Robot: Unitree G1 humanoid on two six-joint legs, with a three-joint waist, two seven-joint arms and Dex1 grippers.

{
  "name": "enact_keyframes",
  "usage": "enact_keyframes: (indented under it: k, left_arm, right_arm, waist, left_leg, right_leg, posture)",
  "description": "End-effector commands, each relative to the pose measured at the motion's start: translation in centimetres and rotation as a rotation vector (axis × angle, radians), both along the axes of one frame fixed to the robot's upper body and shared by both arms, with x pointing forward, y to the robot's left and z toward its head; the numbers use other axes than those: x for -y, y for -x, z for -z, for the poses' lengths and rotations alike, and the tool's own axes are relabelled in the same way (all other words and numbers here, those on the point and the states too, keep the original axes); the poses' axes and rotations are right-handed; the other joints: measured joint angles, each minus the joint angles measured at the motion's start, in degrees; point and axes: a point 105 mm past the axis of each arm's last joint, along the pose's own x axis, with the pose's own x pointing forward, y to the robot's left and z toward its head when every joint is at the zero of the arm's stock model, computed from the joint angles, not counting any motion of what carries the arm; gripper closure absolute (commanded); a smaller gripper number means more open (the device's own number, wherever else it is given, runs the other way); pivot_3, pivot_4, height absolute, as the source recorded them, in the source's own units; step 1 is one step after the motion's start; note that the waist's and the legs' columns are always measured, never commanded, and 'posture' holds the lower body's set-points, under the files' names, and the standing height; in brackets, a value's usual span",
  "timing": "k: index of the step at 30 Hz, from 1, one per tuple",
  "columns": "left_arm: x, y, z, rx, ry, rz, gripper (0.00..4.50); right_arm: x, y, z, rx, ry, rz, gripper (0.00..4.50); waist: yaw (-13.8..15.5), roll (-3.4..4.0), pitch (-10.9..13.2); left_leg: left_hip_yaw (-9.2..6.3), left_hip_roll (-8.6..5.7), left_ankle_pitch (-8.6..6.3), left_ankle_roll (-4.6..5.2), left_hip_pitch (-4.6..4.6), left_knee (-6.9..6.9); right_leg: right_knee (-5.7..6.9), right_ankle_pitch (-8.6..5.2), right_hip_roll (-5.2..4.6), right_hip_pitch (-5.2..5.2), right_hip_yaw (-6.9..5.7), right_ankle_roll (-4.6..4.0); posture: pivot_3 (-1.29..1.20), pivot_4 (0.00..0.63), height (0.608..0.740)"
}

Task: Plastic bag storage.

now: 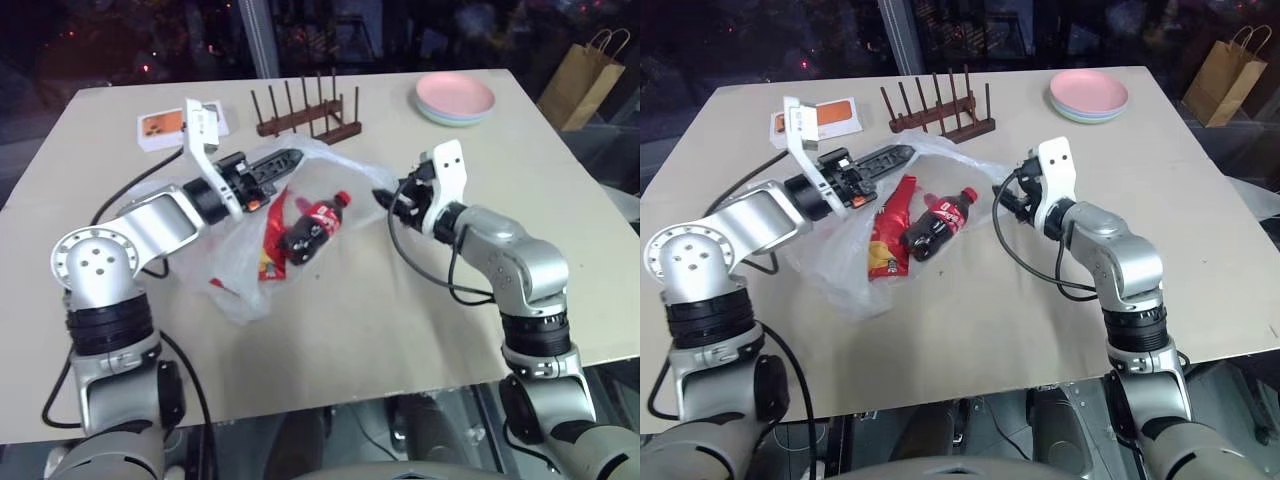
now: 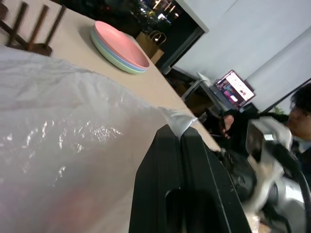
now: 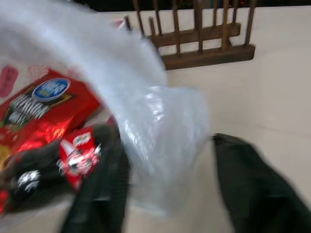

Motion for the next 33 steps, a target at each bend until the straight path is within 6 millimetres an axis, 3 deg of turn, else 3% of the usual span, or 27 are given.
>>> enact_keyframes:
  k: [1,2,3,6,9,13,16,23,25,29,33]
  left_arm:
    - [0.1,1.1,-1.4,0.094,-0.005,0.018,4.50]
    - [0.0,1.4,-1.6,0.117,-0.010,0.017,4.50]
    - [0.0,1.6,-1.7,0.132,-0.014,0.016,4.50]
    - [0.0,2.7,-1.5,0.135,-0.049,0.082,4.50]
    - [-0.3,4.8,-2.0,0.136,-0.021,0.211,3.63]
    - [-1.8,6.8,-2.7,0.082,0.026,0.294,1.81]
    - [-3.0,8.7,-3.3,0.034,0.023,0.346,1.81]
    - [-6.9,13.5,0.6,-0.119,-0.214,0.212,1.81]
    - [-6.8,14.3,2.0,-0.131,-0.260,0.190,1.81]
    - [-4.5,15.8,5.1,-0.127,-0.335,0.234,1.81]
    - [-4.1,14.6,7.0,-0.071,-0.400,0.129,1.81]
  right_arm:
    - [0.3,0.1,-1.8,0.058,-0.032,-0.026,3.64]
    - [0.4,0.2,-1.6,0.051,-0.026,-0.038,4.21]
    - [0.4,0.3,-1.5,0.046,-0.022,-0.045,4.41]
    - [1.2,0.1,-1.2,0.041,-0.010,-0.043,4.41]
    - [2.6,-0.4,-1.0,0.035,-0.011,-0.018,4.50]
    - [4.2,-1.3,-0.9,0.026,-0.014,0.012,4.50]
    - [5.4,-2.2,-0.7,0.015,-0.010,0.037,4.50]
    - [6.8,-2.8,0.9,-0.029,0.012,0.040,4.50]
    - [7.0,-3.1,1.5,-0.041,0.021,0.042,4.50]
    - [6.4,-3.2,1.6,-0.036,0.022,0.028,4.50]
    - [5.6,-2.7,1.2,-0.021,0.024,0.006,4.50]
  waist:
    - [0.02,0.00,0.00]
    - [0.02,0.00,0.00]
    - [0.00,0.00,0.00]
    - [-0.03,0.00,0.00]
    - [-0.25,0.01,0.01]
    - [-0.22,0.02,0.01]
    - [-0.20,0.02,0.03]
    - [-0.15,0.12,0.09]
    - [0.04,0.14,0.09]
    - [0.05,0.14,0.08]
    - [0.12,0.20,0.06]
  left_leg:
    - [0.00,0.00,0.00,0.00,-0.01,0.00]
    - [0.00,0.00,0.00,0.00,-0.01,0.00]
    - [0.00,0.00,0.00,0.00,-0.02,0.00]
    - [0.01,0.01,0.00,0.00,-0.01,-0.01]
    - [0.02,0.02,0.00,0.01,0.01,-0.01]
    - [0.03,0.02,-0.01,0.01,0.01,-0.01]
    - [0.03,0.04,-0.01,0.02,0.00,-0.01]
    - [0.17,0.12,-0.02,0.03,0.01,-0.10]
    - [0.16,0.13,-0.01,0.02,0.02,-0.13]
    - [0.24,0.13,-0.01,0.02,0.02,-0.14]
    - [0.21,0.14,-0.01,0.01,0.03,-0.13]
  right_leg:
    - [-0.02,0.00,0.00,0.00,0.00,0.00]
    - [-0.03,0.00,0.00,0.00,0.00,0.00]
    - [-0.04,0.00,0.00,0.00,0.00,0.00]
    - [-0.02,0.00,0.00,0.00,0.00,0.00]
    - [0.00,-0.01,0.02,-0.01,0.01,0.00]
    - [0.00,-0.01,0.01,-0.01,0.01,0.00]
    - [0.01,-0.02,0.01,-0.01,0.00,0.01]
    - [-0.03,-0.08,0.05,-0.11,0.07,-0.07]
    - [-0.07,-0.09,0.04,-0.08,0.02,-0.08]
    - [-0.19,-0.09,0.02,-0.04,0.07,-0.08]
    - [-0.19,-0.08,0.05,-0.02,0.07,-0.09]
  posture:
    - [0.00,0.150,0.740]
    - [0.00,0.150,0.740]
    - [0.00,0.150,0.740]
    - [0.00,0.150,0.740]
    - [0.00,0.150,0.740]
    - [0.00,0.150,0.740]
    - [0.00,0.150,0.740]
    - [0.00,0.150,0.740]
    - [0.00,0.150,0.740]
    - [0.00,0.150,0.740]
    - [0.00,0.150,0.740]
